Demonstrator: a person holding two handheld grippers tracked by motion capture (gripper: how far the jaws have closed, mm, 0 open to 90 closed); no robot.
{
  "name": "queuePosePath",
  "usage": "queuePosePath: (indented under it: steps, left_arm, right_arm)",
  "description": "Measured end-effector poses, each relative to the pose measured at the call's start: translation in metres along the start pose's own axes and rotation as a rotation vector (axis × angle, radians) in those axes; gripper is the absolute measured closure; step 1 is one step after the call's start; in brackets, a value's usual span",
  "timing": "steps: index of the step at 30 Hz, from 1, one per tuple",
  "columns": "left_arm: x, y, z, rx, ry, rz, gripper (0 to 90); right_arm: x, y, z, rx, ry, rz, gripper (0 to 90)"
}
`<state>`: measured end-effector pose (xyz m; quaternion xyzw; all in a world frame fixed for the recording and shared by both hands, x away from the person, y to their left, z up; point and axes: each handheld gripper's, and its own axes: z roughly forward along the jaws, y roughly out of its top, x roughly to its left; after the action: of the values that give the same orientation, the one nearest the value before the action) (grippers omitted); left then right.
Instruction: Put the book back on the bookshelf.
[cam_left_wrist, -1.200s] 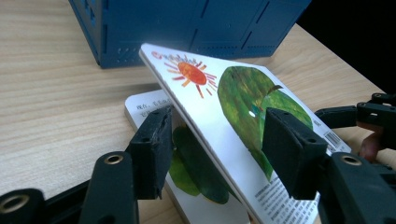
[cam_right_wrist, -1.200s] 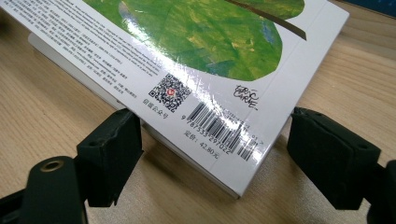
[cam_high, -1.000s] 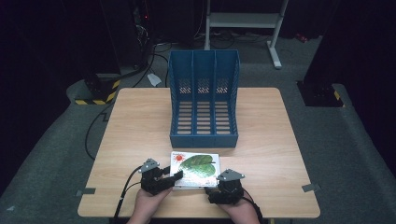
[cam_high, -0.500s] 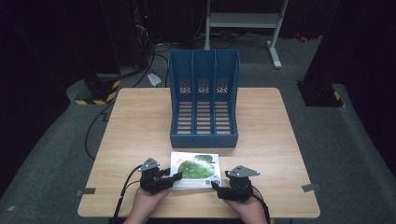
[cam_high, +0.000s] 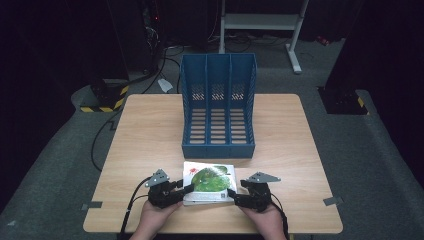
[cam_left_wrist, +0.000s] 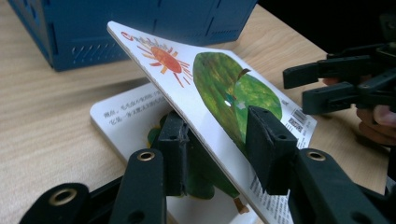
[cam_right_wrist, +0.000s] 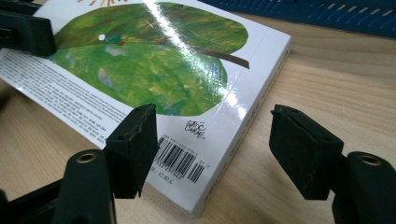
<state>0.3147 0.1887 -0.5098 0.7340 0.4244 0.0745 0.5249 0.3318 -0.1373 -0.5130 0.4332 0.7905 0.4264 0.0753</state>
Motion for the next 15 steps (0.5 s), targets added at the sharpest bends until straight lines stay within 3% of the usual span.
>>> queuePosePath:
  steps: [6,11,12,15]
  left_arm:
    - [-0.005,0.002,-0.004,-0.03,-0.015,0.065,62.8]
    - [-0.01,0.002,-0.007,-0.048,-0.016,0.129,63.7]
    - [-0.012,0.002,-0.008,-0.053,-0.016,0.135,63.8]
    - [-0.015,0.003,-0.01,-0.064,-0.015,0.172,63.9]
  right_arm:
    - [-0.003,0.019,0.0,-0.003,-0.054,-0.007,27.5]
    - [-0.004,0.012,0.002,-0.014,-0.001,0.01,26.5]
    - [-0.003,0.011,0.002,-0.009,0.007,-0.007,25.9]
    - [-0.003,0.007,-0.001,-0.032,0.005,-0.007,25.5]
